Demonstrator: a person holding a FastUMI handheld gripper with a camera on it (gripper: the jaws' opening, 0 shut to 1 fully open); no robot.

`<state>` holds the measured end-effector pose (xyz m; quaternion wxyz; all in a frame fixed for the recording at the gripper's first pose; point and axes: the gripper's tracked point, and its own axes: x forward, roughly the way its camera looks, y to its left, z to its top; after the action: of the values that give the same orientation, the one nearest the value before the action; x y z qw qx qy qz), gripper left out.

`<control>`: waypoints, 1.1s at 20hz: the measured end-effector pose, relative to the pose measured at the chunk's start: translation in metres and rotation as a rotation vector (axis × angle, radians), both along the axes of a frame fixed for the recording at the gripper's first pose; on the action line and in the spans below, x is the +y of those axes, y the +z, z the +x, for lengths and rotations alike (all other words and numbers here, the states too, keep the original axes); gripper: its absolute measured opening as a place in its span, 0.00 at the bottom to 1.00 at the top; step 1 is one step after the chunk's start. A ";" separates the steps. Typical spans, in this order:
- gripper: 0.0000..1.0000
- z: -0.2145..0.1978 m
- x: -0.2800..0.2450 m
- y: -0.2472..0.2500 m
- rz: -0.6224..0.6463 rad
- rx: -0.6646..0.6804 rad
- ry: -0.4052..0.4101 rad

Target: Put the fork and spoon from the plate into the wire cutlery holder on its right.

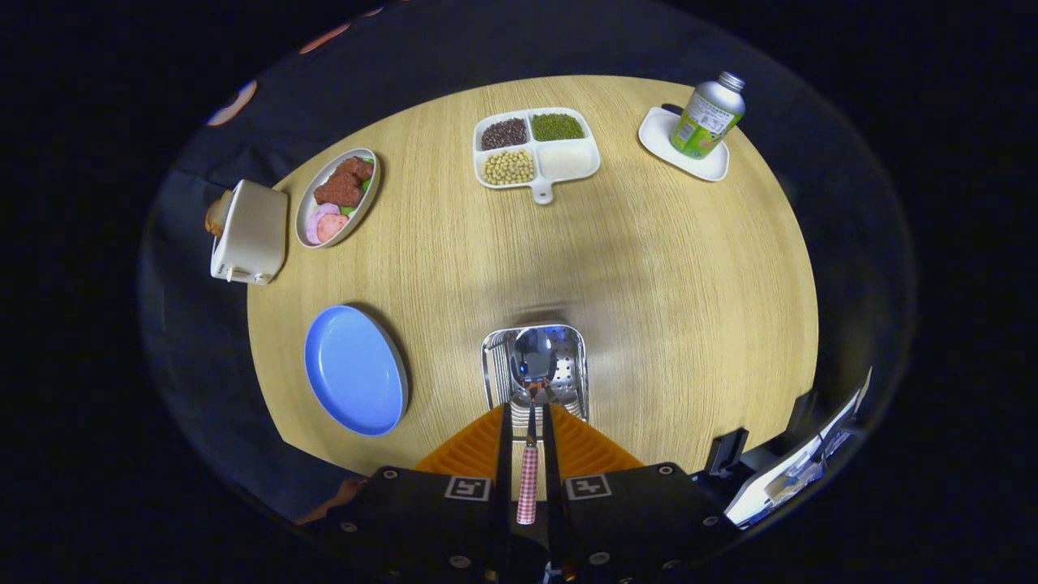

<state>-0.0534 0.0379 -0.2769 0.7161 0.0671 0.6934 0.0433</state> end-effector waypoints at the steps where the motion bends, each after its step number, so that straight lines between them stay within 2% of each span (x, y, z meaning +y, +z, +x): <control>1: 0.20 0.006 0.005 0.005 0.016 -0.045 0.002; 4: 0.24 0.026 0.005 0.022 0.023 -0.206 -0.015; 8: 0.39 0.052 0.000 0.067 -0.004 -0.470 -0.008; 9: 0.46 0.056 -0.002 0.082 -0.015 -0.533 -0.001; 13: 0.64 0.071 -0.012 0.130 -0.059 -0.755 0.005; 18: 0.77 0.079 -0.022 0.176 -0.131 -0.953 0.010; 22: 0.81 0.085 -0.022 0.223 -0.117 -1.113 -0.032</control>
<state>0.0319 0.0158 -0.0544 0.9772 0.0048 0.2108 0.0228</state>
